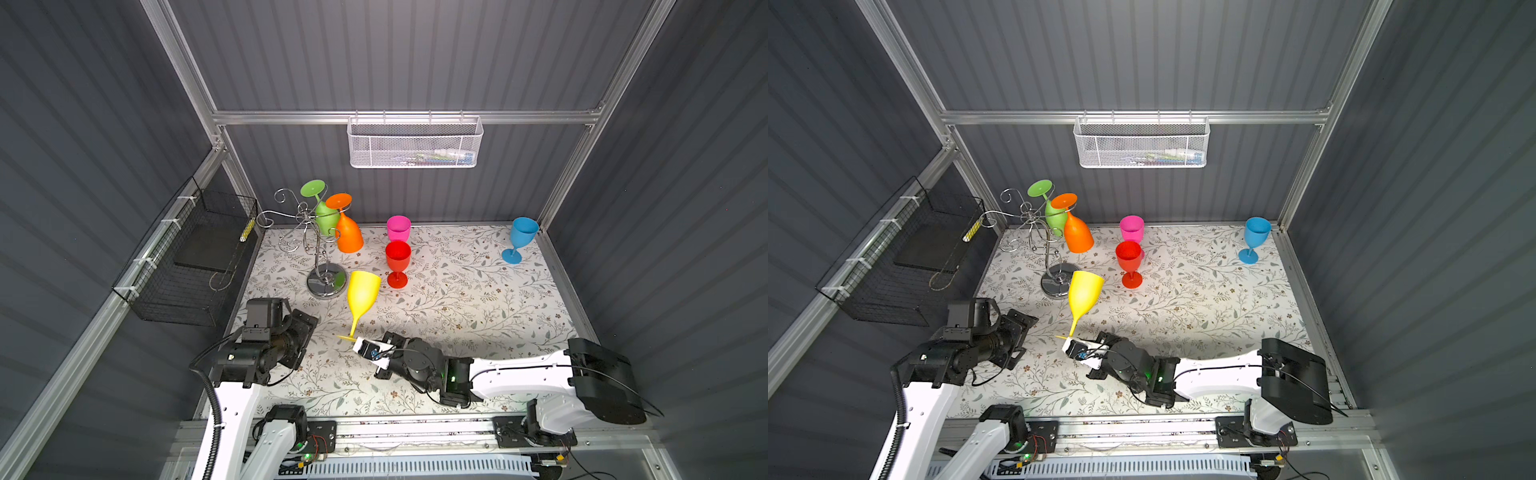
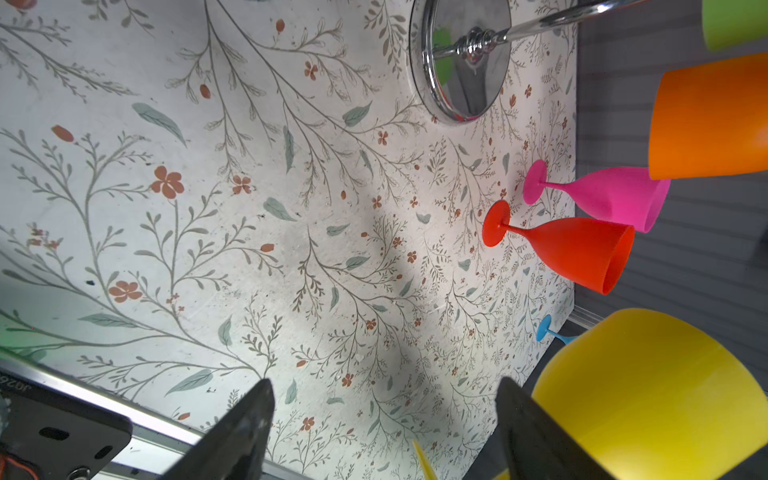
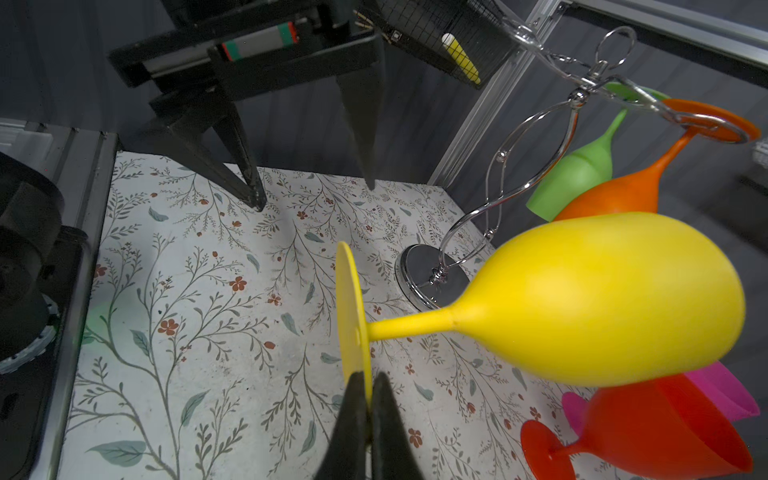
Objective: Take the wine glass off the wine glass rack
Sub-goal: 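Carry the yellow glass toward the left gripper while the left gripper approaches it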
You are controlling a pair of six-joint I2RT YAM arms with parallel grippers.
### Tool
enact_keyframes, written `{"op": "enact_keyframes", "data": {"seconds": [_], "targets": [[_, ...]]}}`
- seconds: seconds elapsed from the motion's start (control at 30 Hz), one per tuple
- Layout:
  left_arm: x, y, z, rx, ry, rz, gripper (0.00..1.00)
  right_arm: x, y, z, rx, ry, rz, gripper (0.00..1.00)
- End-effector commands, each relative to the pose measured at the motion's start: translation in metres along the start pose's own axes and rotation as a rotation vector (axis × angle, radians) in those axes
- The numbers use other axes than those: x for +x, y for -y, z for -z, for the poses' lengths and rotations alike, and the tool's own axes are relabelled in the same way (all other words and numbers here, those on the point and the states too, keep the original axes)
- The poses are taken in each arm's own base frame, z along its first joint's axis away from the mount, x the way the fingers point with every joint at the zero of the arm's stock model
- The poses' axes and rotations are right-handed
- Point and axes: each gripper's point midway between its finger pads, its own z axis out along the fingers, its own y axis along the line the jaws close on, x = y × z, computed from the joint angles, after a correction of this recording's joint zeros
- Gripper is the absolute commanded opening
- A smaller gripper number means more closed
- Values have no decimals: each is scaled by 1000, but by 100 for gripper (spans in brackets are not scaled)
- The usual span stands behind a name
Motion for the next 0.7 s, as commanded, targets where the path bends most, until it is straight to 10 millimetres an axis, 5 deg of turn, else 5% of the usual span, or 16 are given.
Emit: {"op": "enact_keyframes", "data": {"seconds": [0.0, 0.67], "targets": [[8, 6, -8, 47, -53, 45, 81, -17, 9, -6, 75, 56, 33, 0], [18, 9, -24, 92, -121, 109, 70, -6, -7, -32, 103, 53, 97, 0]]}}
